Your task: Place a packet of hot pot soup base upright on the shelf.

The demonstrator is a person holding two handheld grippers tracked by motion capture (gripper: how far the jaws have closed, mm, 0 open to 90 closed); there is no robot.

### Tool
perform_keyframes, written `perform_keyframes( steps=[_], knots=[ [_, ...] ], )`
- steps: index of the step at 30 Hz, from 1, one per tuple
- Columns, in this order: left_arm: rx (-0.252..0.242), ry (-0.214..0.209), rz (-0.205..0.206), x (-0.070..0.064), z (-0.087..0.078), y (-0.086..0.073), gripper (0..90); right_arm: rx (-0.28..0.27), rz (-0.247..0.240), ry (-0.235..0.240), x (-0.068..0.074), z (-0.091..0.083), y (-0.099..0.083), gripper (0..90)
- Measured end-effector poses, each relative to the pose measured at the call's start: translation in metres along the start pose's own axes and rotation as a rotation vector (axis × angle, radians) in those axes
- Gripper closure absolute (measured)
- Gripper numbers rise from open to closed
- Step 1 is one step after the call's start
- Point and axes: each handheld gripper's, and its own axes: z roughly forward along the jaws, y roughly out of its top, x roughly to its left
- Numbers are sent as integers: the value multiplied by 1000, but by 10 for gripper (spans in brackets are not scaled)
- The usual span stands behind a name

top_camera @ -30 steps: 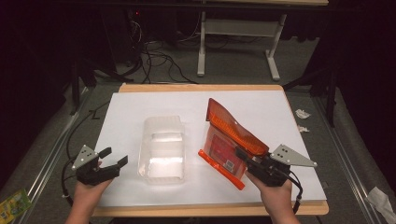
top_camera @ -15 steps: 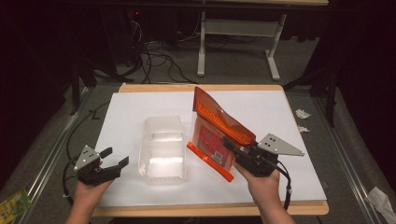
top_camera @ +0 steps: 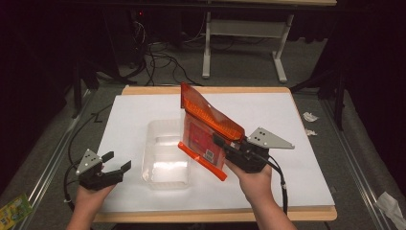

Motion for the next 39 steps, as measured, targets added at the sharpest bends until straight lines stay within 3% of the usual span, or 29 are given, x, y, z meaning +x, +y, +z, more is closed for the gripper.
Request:
perform_keyframes(
  steps=[13,23,34,39],
  knots=[
    [-16,1,4,1,-2,2,211,-13,-11,39,19,24,11,726],
    [-24,-2,11,2,-2,3,194,-6,-7,61,27,43,8,725],
    [-24,-5,10,3,-1,6,119,11,2,57,43,73,1,725],
    [-36,-5,0,4,-3,6,119,23,-4,29,47,83,-4,726]
  ],
)
